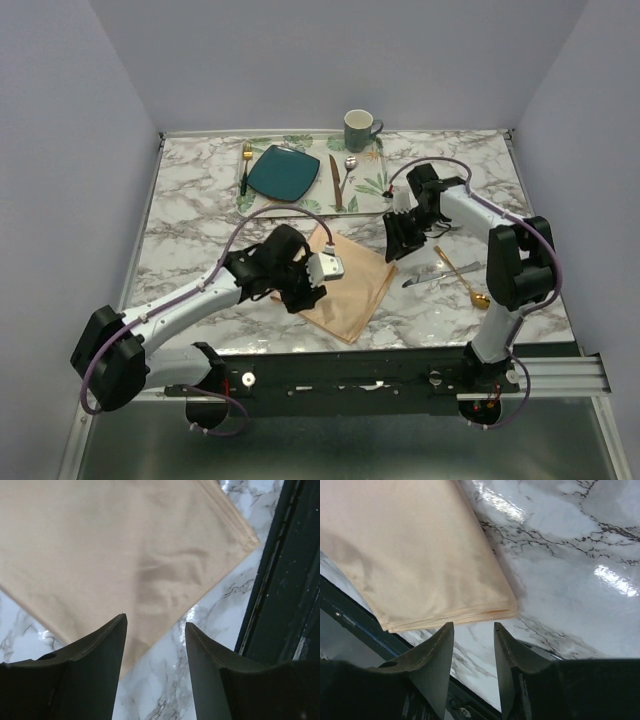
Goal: Fold the napkin into a case and place the utensils inside
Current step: Fold the rectangle-folded napkin at the center of the board.
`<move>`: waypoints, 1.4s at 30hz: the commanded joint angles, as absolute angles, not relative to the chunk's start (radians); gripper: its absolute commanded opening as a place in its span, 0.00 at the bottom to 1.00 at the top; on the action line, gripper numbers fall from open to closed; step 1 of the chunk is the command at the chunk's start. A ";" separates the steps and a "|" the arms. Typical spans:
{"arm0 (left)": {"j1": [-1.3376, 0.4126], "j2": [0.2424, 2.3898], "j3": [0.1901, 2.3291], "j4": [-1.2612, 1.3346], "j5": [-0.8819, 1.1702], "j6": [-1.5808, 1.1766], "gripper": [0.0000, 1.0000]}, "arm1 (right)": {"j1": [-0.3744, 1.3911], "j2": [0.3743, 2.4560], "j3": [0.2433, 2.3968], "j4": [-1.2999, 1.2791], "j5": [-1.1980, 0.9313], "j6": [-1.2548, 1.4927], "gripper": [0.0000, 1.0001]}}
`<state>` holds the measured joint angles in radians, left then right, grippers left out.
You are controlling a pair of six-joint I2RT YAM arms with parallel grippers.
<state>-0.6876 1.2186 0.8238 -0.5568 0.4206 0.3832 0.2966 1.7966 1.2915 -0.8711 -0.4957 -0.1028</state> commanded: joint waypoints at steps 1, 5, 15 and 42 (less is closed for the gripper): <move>-0.882 1.210 0.770 -0.456 0.224 0.298 0.64 | 0.267 1.868 1.310 -0.851 -0.483 -0.086 0.47; -0.995 1.278 0.790 -0.416 0.167 0.268 0.65 | 0.265 1.917 1.333 -0.851 -0.546 -0.075 0.48; -0.971 1.356 0.828 -0.413 0.213 0.261 0.66 | 0.264 1.979 1.374 -0.876 -0.588 -0.091 0.48; -0.893 1.296 0.776 -0.405 0.242 0.249 0.65 | 0.265 1.913 1.302 -0.923 -0.571 -0.107 0.01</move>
<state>-0.9051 1.3193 0.7872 -0.4156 0.2195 0.2386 0.2630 1.9842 1.3506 -0.8898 -0.5369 -0.0998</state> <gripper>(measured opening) 0.649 0.029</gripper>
